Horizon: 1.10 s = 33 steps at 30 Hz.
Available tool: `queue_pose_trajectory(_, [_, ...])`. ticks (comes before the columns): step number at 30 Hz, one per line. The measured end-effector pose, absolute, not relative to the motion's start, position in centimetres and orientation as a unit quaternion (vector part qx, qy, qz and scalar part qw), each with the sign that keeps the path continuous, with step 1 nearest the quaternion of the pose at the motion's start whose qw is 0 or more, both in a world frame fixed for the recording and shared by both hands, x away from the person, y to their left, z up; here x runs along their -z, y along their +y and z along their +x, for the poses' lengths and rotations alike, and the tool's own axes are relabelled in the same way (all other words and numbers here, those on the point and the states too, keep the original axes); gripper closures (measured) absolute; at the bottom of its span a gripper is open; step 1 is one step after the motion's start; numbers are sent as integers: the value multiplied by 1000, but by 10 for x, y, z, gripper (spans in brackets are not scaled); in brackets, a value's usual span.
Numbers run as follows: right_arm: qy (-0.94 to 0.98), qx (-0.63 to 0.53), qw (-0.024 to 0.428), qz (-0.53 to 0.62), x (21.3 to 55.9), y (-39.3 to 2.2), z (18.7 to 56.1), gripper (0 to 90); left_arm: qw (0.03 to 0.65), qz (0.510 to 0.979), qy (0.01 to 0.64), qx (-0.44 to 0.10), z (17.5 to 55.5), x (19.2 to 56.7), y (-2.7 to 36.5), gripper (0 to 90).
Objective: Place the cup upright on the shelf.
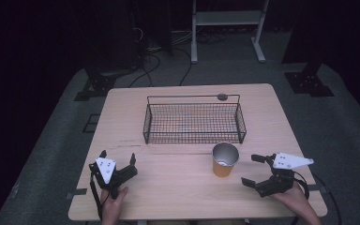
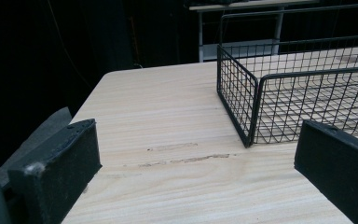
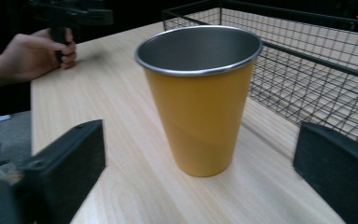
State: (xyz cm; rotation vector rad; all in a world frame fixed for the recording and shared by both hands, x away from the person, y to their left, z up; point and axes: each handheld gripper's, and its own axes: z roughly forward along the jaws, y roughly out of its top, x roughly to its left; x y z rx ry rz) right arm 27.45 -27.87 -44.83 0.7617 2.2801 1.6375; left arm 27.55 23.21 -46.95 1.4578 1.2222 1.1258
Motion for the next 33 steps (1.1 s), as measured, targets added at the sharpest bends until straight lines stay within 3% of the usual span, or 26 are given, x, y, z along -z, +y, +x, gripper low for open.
queue_pose_trajectory(33, [795,-537,107,262,445,-238,307,1,449,590,494,-455,275,469,232,0])
